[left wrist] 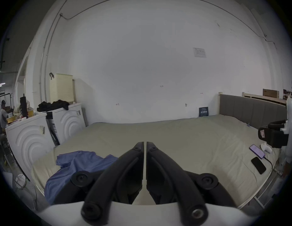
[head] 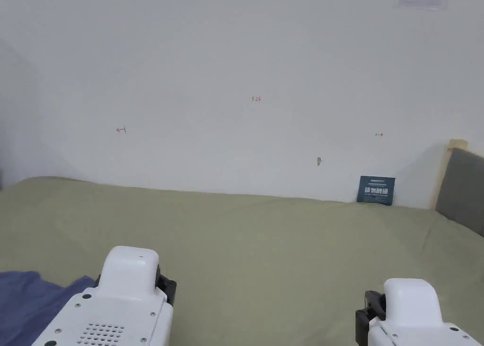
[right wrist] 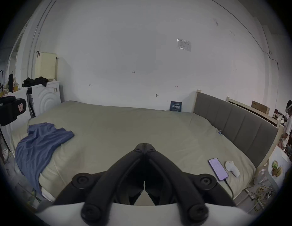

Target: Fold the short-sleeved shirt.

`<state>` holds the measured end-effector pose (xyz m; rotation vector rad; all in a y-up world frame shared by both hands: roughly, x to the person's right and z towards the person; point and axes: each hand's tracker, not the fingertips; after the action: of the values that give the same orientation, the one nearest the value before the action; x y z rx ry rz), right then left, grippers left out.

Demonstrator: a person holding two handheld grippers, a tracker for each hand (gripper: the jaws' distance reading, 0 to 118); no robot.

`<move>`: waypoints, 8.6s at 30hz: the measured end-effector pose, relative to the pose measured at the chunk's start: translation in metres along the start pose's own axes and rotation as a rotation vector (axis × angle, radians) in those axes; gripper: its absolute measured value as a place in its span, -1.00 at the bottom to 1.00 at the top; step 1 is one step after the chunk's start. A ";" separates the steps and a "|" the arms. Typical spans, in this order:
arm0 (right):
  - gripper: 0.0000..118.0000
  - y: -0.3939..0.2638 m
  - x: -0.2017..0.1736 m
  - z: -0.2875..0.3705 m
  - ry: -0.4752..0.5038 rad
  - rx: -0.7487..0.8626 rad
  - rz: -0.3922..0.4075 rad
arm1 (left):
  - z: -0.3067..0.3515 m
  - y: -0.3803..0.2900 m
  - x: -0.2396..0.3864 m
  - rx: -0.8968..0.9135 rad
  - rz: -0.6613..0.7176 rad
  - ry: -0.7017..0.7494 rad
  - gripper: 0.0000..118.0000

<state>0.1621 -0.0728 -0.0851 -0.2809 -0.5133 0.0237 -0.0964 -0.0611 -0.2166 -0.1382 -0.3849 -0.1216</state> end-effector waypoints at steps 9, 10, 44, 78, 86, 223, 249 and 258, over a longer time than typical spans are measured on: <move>-0.98 0.045 -0.111 -0.003 0.341 0.100 0.028 | 0.069 0.023 -0.116 -0.005 0.066 0.321 -0.96; -0.98 0.048 -0.127 -0.001 0.386 0.100 0.027 | 0.079 0.024 -0.126 -0.008 0.060 0.366 -0.96; -0.98 -0.010 -0.089 -0.124 0.350 -0.179 -0.006 | -0.289 -0.090 -0.232 -0.783 0.112 -0.146 0.93; -0.97 -0.039 -0.003 -0.104 0.224 -0.220 -0.108 | -0.359 -0.030 -0.012 -0.566 0.105 -0.497 -0.96; -0.97 -0.028 0.060 -0.077 0.038 -0.179 -0.137 | -0.340 -0.001 0.220 -0.522 -0.080 -0.970 -0.96; -0.96 0.229 0.139 -0.357 0.179 -0.001 -0.124 | -0.365 0.156 -0.135 -0.190 0.105 -0.259 -0.99; -0.96 0.064 0.166 -0.331 0.216 -0.221 -0.239 | -0.329 0.006 -0.167 -0.402 0.222 -0.389 -0.99; -0.96 -0.027 0.166 -0.285 0.248 -0.375 -0.253 | -0.275 -0.083 -0.177 -0.539 0.292 -0.431 -0.99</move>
<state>0.4441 -0.1573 -0.2352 -0.5756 -0.3002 -0.3528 -0.1710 -0.1692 -0.5274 -0.7574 -0.7514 0.0996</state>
